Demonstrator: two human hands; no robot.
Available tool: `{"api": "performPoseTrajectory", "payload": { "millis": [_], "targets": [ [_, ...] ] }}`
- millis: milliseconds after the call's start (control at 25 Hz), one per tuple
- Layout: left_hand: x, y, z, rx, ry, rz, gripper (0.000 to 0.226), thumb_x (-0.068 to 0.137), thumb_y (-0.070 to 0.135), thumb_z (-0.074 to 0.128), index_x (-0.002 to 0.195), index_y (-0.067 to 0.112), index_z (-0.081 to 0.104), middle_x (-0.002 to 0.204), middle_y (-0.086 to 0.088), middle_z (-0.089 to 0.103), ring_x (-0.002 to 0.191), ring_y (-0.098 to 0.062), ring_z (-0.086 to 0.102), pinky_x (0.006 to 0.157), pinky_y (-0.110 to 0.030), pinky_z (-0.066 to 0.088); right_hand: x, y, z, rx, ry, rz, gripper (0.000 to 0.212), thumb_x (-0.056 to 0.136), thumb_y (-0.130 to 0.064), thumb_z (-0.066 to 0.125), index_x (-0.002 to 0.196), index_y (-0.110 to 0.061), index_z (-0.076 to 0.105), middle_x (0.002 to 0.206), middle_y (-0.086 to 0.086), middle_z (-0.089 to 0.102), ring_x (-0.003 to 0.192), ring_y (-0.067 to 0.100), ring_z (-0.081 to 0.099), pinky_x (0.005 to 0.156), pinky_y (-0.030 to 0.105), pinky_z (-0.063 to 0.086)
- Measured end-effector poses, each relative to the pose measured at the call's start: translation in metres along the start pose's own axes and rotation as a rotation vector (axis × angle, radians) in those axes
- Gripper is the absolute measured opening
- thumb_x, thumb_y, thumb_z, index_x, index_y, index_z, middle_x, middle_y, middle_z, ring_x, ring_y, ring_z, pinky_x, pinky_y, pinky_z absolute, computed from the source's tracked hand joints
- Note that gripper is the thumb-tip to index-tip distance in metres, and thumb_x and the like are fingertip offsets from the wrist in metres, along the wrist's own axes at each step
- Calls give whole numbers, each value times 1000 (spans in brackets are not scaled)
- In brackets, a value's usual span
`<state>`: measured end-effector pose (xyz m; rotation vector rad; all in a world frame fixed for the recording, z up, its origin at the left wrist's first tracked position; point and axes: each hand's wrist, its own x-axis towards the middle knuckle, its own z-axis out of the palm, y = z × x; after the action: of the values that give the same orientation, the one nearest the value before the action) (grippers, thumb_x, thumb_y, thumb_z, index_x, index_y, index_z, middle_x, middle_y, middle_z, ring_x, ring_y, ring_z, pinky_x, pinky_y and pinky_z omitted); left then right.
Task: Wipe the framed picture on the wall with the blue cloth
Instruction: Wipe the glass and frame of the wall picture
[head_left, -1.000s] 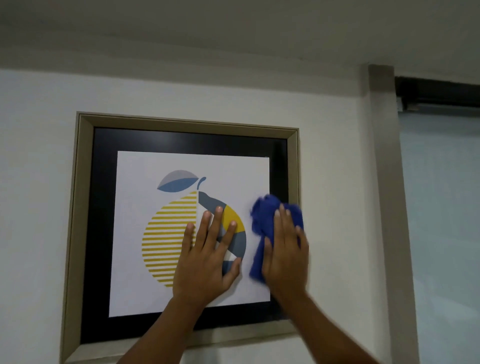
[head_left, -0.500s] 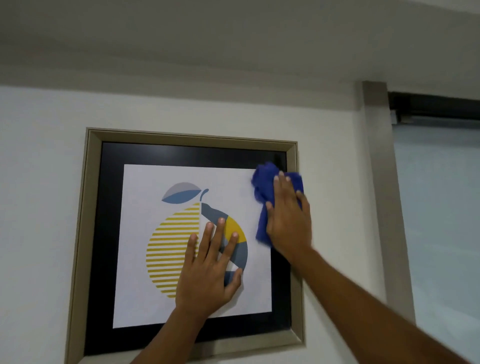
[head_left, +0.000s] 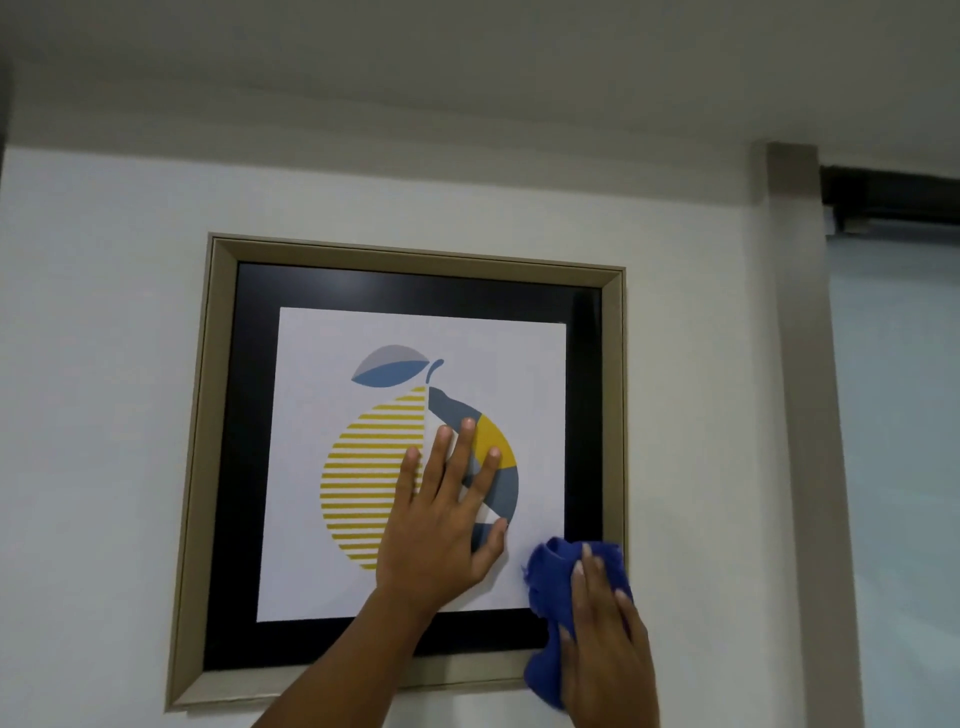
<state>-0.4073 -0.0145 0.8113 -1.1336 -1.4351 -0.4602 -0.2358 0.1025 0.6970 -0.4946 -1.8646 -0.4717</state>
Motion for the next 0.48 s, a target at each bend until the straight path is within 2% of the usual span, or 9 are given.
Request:
{"api": "performPoseTrajectory", "payload": {
  "millis": [80,120,240,400,480],
  "targets": [
    [2,1,-2,6,2,-1,80,92,59,43,159,21,20,168,-14,10,155,-35,7,124,-55,9,22,11,-12,-94,-41,-47,56,104,-31,20,143,5,38,158,11,25,140,30,36,113,37,20],
    [2,0,-1,1,0,1,80,92,59,43,158,21,20,168,-14,11,155,-35,7,123,-56,9,41,17,-21,-129,-44,-96,54,103,-31,25,141,5,41,154,15,31,137,34,41,113,39,24],
    [1,-1,0,7,-14,5,80,92,59,44,158,22,20,168,-14,11,155,-36,8,123,-58,12,118,30,-45,-156,8,-86,57,99,-26,44,147,3,32,156,19,28,142,35,30,114,45,27],
    [-1,-1,1,-1,-1,10,77,93,59,41,158,21,22,168,-14,13,155,-36,8,123,-58,13,228,34,-76,-142,70,40,55,101,-24,41,150,-1,26,158,17,27,144,31,28,113,44,28],
    [1,-1,1,7,5,15,76,94,58,39,158,21,22,168,-14,13,155,-36,8,123,-58,12,238,37,-76,-125,113,71,55,102,-24,40,150,-2,26,159,16,25,145,31,26,114,43,25]
  ]
}}
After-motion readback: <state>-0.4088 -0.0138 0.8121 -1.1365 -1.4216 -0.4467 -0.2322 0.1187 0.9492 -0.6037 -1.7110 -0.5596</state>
